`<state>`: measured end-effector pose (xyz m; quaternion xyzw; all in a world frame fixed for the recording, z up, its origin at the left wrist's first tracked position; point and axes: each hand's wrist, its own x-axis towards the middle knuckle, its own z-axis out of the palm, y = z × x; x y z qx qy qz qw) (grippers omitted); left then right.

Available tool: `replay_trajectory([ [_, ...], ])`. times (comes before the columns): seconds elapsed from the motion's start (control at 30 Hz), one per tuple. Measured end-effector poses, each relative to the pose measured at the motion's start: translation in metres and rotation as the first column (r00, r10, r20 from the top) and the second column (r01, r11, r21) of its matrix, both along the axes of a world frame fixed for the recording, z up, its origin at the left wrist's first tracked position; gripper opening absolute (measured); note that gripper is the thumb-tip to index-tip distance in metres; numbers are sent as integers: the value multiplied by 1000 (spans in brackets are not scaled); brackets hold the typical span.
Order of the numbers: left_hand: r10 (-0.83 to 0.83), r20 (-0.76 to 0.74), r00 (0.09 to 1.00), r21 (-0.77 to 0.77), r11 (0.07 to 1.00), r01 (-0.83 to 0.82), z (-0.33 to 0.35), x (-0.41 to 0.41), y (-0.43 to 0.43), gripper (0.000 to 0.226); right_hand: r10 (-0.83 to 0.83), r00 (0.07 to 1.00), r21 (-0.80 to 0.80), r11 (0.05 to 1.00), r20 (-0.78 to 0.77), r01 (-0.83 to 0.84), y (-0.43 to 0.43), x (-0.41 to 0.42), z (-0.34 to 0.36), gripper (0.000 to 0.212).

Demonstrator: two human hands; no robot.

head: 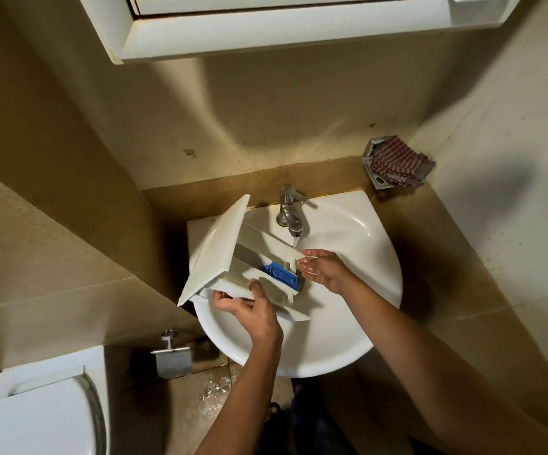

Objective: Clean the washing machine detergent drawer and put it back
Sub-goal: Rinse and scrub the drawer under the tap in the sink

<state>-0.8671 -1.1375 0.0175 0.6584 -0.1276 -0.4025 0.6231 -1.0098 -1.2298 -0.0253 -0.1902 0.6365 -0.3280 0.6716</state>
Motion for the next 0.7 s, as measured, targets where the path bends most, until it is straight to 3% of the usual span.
replay_trajectory([
  [0.13,56,-140,989,-30,998,-61,-1,-8,-2,62,-155,982,-55,985,105,161,-8,4,0,40],
  [0.27,53,-203,978,-33,998,-61,-5,-12,1,65,-163,983,-129,976,84,173,-13,6,1,40],
  [0.43,70,-245,967,-34,996,-81,0,-13,3,70,-87,990,-191,980,-112,64,-15,5,-10,38],
  [0.57,82,-270,960,4,996,-84,1,-18,10,71,107,933,-209,960,-343,-187,-14,6,-20,20],
  [0.7,87,-278,956,7,996,-89,3,-16,13,71,83,896,-238,949,-436,-204,-15,3,-25,15],
])
